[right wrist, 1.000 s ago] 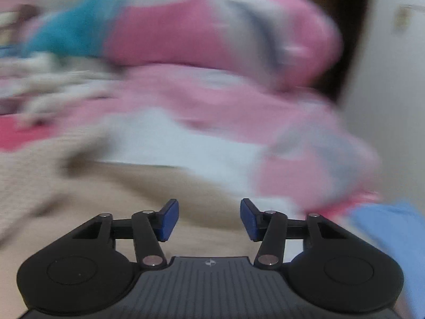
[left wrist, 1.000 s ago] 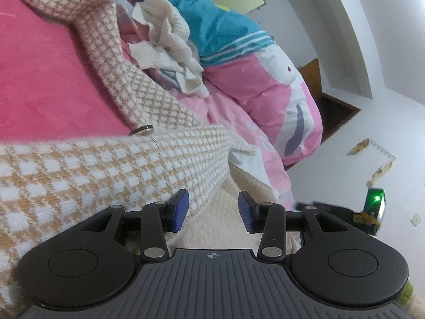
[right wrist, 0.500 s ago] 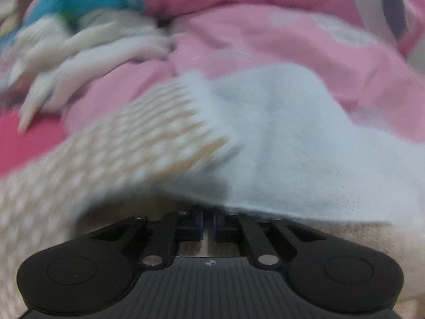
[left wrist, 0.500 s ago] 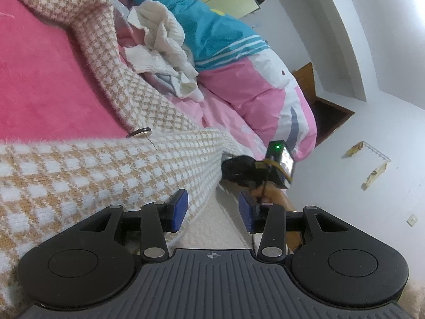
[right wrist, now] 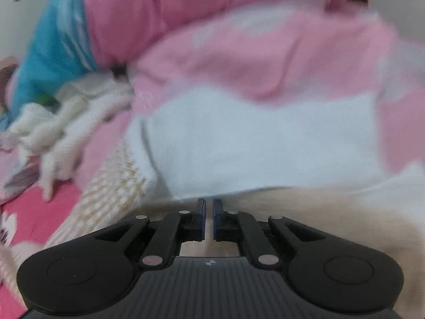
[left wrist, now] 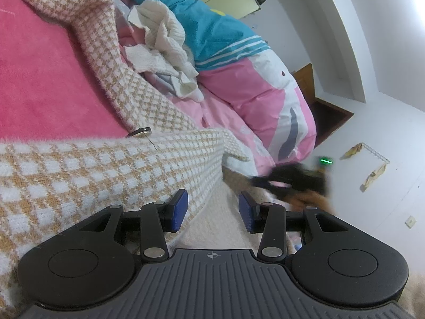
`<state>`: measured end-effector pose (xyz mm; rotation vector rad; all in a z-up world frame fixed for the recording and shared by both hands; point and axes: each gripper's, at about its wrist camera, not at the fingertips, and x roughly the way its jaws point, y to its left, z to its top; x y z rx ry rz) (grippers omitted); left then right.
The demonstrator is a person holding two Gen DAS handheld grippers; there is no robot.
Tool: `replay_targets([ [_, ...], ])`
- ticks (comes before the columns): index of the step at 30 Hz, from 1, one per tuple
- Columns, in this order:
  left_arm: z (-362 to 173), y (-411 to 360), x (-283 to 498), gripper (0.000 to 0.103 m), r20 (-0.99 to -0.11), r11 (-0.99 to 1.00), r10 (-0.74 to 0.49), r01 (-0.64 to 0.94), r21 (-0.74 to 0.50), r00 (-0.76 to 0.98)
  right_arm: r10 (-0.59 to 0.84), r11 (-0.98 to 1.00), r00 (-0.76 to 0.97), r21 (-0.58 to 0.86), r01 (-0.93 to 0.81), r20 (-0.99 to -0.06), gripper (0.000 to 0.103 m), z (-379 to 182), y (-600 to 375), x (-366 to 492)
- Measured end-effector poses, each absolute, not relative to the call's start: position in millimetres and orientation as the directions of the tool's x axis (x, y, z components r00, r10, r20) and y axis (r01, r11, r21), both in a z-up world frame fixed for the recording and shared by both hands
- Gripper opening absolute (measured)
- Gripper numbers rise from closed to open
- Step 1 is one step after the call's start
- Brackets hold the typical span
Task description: Fold clothes
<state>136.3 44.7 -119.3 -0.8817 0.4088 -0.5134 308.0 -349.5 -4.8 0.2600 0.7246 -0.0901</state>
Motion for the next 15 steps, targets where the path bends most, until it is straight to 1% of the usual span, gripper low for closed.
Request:
replay_targets([
  [2,-118.9,45.4,136.8,0.042,-0.129,0.524,-0.581,0.248,-0.814,0.804,-0.032,0.98,0.777,0.132,0.147,-0.629,0.014,36.8,-365.1,247.6],
  [5,-117.2,46.1,137.9,0.042,-0.139,0.52,-0.585,0.237,-0.821,0.799,-0.099,0.99,0.815,0.029,0.141,-0.572,0.015,97.5,-380.4,164.9],
  [7,-115.1,46.1,138.9,0.042,-0.151,0.52,-0.588,0.228,-0.823,0.795,-0.159,0.986,0.842,-0.046,0.158,-0.515,0.016,135.7,-385.4,101.7],
  [9,-108.4,44.9,137.8,0.043,-0.177,0.541,-0.585,0.219,-0.812,0.792,-0.219,0.975,0.857,-0.13,0.178,-0.467,0.019,160.0,-382.5,45.7],
  [10,-104.7,44.1,136.9,0.045,-0.191,0.554,-0.582,0.214,-0.805,0.791,-0.245,0.967,0.858,-0.173,0.186,-0.452,0.02,166.1,-380.0,23.3],
  [12,-93.5,41.7,130.2,0.048,-0.226,0.601,-0.565,0.208,-0.772,0.794,-0.262,0.957,0.843,-0.241,0.163,-0.47,0.02,158.5,-368.9,-8.6],
  [15,-76.6,36.0,114.0,0.049,-0.261,0.648,-0.576,0.239,-0.723,0.774,-0.205,0.961,0.808,-0.269,0.061,-0.552,0.02,106.4,-338.6,-28.0],
])
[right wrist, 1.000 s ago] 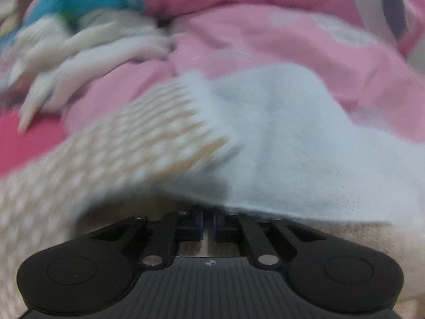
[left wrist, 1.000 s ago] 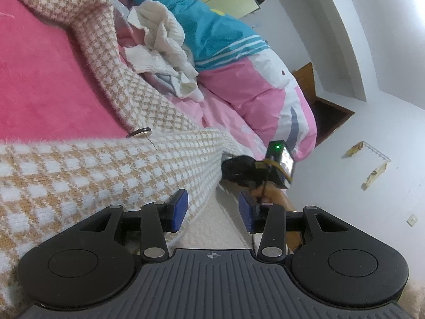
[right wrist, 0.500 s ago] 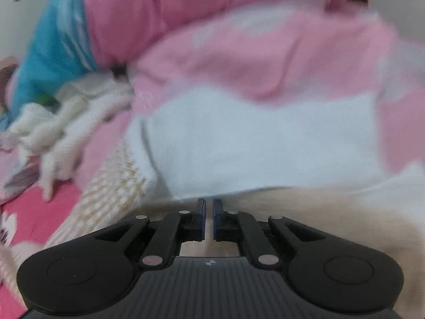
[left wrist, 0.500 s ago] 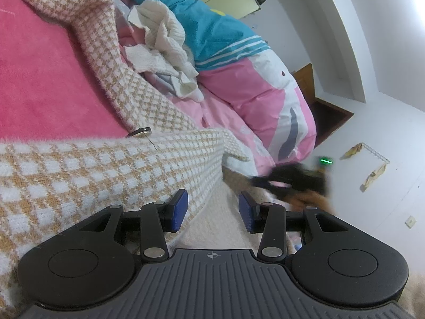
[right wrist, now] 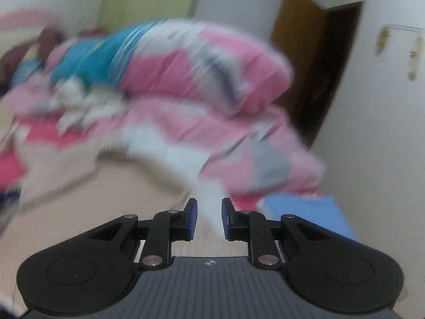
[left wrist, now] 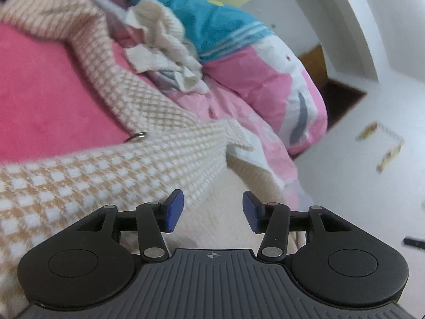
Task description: Fold clothes
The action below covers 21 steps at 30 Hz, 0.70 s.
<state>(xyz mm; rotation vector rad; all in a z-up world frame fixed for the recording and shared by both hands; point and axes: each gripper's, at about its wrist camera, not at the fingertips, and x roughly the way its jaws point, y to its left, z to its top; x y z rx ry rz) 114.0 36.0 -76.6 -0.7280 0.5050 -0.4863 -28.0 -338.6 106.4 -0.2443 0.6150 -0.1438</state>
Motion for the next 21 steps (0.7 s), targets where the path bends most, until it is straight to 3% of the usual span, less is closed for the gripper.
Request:
replay_targets([
  [6,-67.4,14.2,79.0,0.049,-0.362,0.788,-0.54,0.305,-0.535,0.76,-0.033,0.98,0.749,-0.169,-0.106,-0.661,0.017,-24.6,-284.8,-12.2],
  [10,-70.8,18.5,69.9,0.049,-0.388,0.825,-0.503,0.295,-0.482,0.772,-0.12,0.965,0.701,-0.249,-0.084,-0.703,0.016,-81.9,-290.0,-5.2],
  [11,-71.4,21.0,68.4,0.049,-0.393,0.834,-0.492,0.29,-0.47,0.777,-0.149,0.962,0.702,-0.265,-0.059,-0.697,0.014,-86.0,-303.3,-15.8],
  [12,-71.1,25.1,67.3,0.049,-0.401,0.841,-0.482,0.284,-0.461,0.779,-0.176,0.963,0.701,-0.267,-0.022,-0.692,0.006,-85.4,-320.3,-27.7],
  [14,-68.8,34.5,63.9,0.049,-0.417,0.849,-0.473,0.275,-0.451,0.777,-0.251,0.962,0.681,-0.253,0.098,-0.688,0.012,-81.4,-354.1,-47.3],
  [16,-64.2,43.8,58.0,0.049,-0.427,0.848,-0.477,0.273,-0.455,0.768,-0.344,0.937,0.638,-0.3,0.182,-0.689,0.008,-82.2,-376.2,-61.9],
  [21,-52.7,70.2,18.7,0.05,-0.483,0.869,-0.469,0.289,-0.401,0.739,-0.353,0.936,0.648,-0.259,0.239,-0.675,0.009,-62.8,-371.3,-83.1],
])
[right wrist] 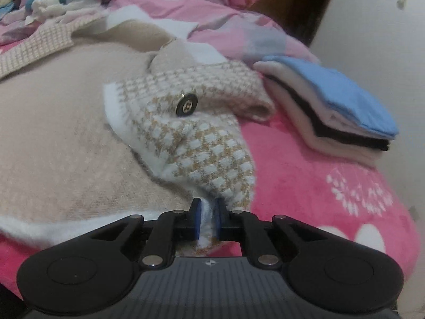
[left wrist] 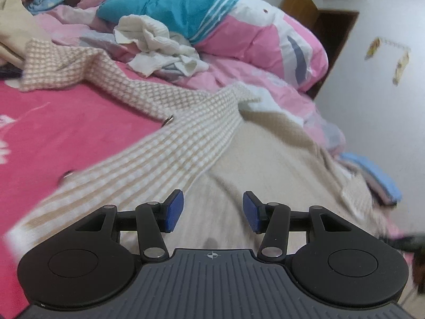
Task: Fold clothes
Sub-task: 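Fold the front panel edge with the right gripper onto the sweater body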
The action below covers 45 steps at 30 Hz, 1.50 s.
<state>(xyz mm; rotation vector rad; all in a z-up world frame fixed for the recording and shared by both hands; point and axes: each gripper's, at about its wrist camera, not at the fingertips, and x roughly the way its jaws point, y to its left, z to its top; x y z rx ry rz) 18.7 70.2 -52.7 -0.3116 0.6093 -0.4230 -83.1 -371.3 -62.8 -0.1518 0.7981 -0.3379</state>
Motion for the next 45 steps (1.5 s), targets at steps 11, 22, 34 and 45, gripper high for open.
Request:
replay_targets([
  [11,-71.7,118.0,-38.7,0.073,-0.523,0.852,-0.443,0.161,-0.498,0.728,-0.121,0.988,0.784,-0.151,0.035,-0.609,0.014,-20.3,-269.3,-99.4],
  [22,-88.1,108.4,-22.3,0.079,-0.493,0.832,-0.436,0.127,-0.54,0.753,-0.157,0.983,0.735,-0.177,0.051,-0.659,0.015,-40.2,-257.8,-73.1],
  [34,-90.9,79.7,-20.7,0.08,-0.497,0.915,-0.322,0.131,-0.381,0.806,-0.137,0.986,0.733,-0.022,0.164,-0.666,0.014,-63.3,-324.2,22.1],
  [45,-95.3,72.9,-17.2,0.08,-0.474,0.935,-0.291,0.141,-0.326,0.831,-0.335,0.877,0.627,0.01,0.48,-0.703,0.0,-62.6,-441.3,38.0],
])
